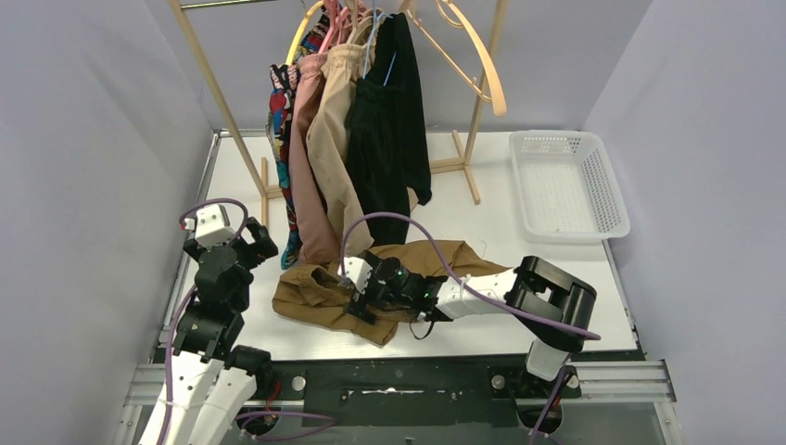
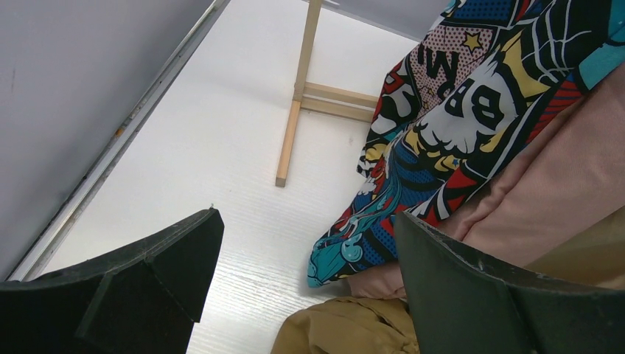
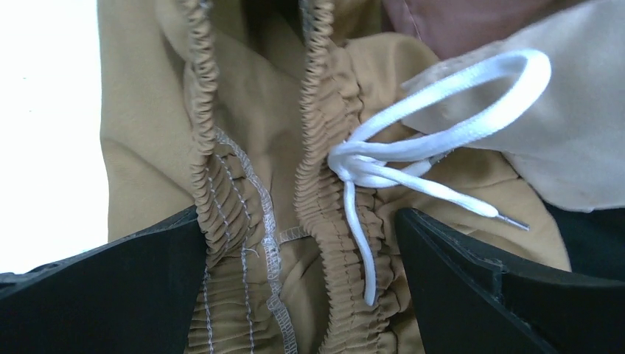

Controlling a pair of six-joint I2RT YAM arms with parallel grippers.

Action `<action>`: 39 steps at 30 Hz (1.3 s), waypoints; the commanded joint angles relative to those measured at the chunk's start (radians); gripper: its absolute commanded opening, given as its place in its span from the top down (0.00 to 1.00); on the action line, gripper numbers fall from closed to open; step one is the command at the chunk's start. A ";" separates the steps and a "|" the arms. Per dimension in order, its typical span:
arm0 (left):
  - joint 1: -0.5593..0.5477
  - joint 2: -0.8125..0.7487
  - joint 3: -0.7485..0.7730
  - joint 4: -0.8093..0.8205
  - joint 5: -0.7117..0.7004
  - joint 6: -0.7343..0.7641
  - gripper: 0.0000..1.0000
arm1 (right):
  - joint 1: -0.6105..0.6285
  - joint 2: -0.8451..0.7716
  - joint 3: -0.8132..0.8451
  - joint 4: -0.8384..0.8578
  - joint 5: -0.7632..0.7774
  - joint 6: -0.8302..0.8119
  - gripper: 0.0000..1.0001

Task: Remove the shorts from the hanger
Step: Pick up the shorts at the center of the board.

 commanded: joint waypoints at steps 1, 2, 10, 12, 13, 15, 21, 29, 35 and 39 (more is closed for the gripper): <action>0.009 -0.001 0.003 0.061 0.006 0.013 0.13 | -0.070 0.033 -0.019 0.009 -0.134 0.107 0.02; 0.009 -0.001 0.004 0.061 0.006 0.013 0.13 | -0.070 0.048 -0.009 -0.025 -0.150 0.098 0.02; 0.009 -0.001 0.004 0.061 0.005 0.015 0.13 | -0.047 0.045 0.071 -0.279 -0.249 0.079 0.67; 0.010 0.000 0.003 0.060 0.006 0.014 0.13 | -0.046 -0.004 0.077 -0.309 -0.227 0.083 0.97; 0.010 -0.001 0.004 0.061 0.006 0.013 0.13 | -0.046 -0.033 0.081 -0.324 -0.217 0.084 1.00; 0.010 0.000 0.004 0.060 0.008 0.015 0.13 | -0.043 -0.113 0.083 -0.342 -0.208 0.077 1.00; 0.010 -0.006 0.004 0.062 0.017 0.015 0.13 | -0.027 -0.433 0.041 -0.318 -0.152 0.056 0.98; 0.013 -0.012 0.005 0.062 0.023 0.014 0.13 | -0.028 -0.812 0.076 -0.435 0.082 0.091 1.00; 0.017 -0.015 0.004 0.066 0.029 0.013 0.13 | -0.052 -0.938 0.075 -0.669 0.431 0.305 1.00; 0.019 -0.015 0.003 0.062 0.024 0.015 0.13 | -0.057 -0.953 -0.006 -0.911 0.674 0.747 1.00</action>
